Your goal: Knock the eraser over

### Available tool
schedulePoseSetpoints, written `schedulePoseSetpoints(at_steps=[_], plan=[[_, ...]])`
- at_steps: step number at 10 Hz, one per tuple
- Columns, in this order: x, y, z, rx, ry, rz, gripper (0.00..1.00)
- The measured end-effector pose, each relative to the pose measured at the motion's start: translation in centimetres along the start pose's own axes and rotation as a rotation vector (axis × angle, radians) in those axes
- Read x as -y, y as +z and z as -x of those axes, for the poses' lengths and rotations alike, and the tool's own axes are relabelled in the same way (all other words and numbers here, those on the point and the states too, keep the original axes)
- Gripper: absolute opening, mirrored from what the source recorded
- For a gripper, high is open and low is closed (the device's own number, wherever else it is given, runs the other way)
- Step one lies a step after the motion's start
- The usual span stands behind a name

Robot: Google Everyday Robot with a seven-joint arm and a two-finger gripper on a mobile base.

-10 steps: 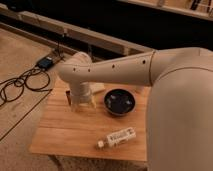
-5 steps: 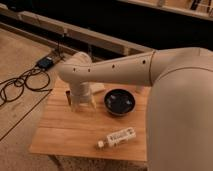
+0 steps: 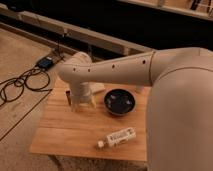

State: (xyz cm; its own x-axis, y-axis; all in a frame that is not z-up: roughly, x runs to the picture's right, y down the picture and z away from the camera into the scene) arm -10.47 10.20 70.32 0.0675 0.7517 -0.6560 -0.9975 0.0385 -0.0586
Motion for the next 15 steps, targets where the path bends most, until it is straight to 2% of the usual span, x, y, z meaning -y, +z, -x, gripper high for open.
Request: schedulePoseSetpoints(at_steps=[10,12,15], plan=[[0.0,0.1,0.0,-0.001,-0.001,-0.002,0.65],[-0.8,2.1,0.4,-0.009,-0.032,-0.022,0.65],[-1.4,5.8,3.4,-0.006,-0.061,-0.03,0.65]])
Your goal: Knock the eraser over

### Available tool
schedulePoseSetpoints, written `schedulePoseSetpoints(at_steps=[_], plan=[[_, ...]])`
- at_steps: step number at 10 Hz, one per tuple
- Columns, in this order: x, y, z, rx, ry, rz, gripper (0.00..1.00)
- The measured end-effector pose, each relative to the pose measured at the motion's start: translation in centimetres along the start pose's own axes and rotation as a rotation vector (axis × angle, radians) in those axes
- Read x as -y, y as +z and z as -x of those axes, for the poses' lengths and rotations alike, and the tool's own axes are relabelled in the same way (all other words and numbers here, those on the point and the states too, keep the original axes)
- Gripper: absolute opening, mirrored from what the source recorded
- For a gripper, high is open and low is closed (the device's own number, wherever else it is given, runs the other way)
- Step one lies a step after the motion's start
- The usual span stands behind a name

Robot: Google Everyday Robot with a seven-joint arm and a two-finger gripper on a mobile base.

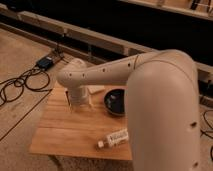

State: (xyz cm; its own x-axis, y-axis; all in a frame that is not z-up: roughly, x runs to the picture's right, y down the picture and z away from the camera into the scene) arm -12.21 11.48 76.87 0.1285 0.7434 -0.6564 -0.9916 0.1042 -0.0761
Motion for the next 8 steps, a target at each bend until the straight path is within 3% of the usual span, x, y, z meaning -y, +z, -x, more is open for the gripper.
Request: schedulePoseSetpoints(at_steps=[3,6,8], plan=[[0.7,2.6,4.3,0.008,-0.002,0.004,0.65],[1.4,3.3,8.8,0.019,0.005,0.012,0.65],[0.7,3.5,10.5,0.015,-0.003,0.025,0.65]])
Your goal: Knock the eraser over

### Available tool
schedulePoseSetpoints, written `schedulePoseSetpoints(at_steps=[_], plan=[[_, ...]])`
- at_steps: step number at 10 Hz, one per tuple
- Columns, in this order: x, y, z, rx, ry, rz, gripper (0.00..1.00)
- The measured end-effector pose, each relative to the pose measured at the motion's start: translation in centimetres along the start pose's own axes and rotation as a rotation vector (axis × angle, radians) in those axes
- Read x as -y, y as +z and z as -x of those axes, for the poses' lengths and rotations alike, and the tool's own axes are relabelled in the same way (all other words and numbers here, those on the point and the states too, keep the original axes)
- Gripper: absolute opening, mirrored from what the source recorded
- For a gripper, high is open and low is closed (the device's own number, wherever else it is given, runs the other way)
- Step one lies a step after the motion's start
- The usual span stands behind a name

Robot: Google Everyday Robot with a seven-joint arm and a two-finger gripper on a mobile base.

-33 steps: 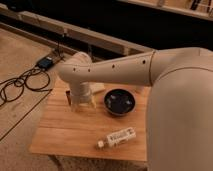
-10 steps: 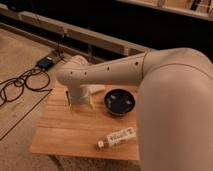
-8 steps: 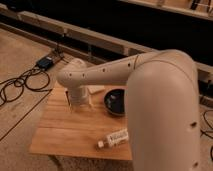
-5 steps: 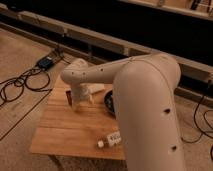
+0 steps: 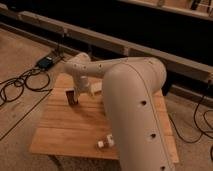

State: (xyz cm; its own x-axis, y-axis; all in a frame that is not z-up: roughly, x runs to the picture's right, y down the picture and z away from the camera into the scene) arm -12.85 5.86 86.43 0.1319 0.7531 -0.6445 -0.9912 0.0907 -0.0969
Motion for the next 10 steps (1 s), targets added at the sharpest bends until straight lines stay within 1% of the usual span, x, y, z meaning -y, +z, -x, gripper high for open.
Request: schedulePoseSetpoints(at_steps=[1,3,5,6,10], plan=[[-0.4,0.1,1.1,0.0,0.004,0.007,0.65],[-0.3,0.2,2.8,0.006,0.031,0.011,0.65],[0.2,0.0,4.9,0.03,0.081,0.002,0.65],[0.4,-0.1,5.5,0.041,0.093,-0.003,0.65],[0.3,-0.1,5.5,0.041,0.093,-0.003,0.65]])
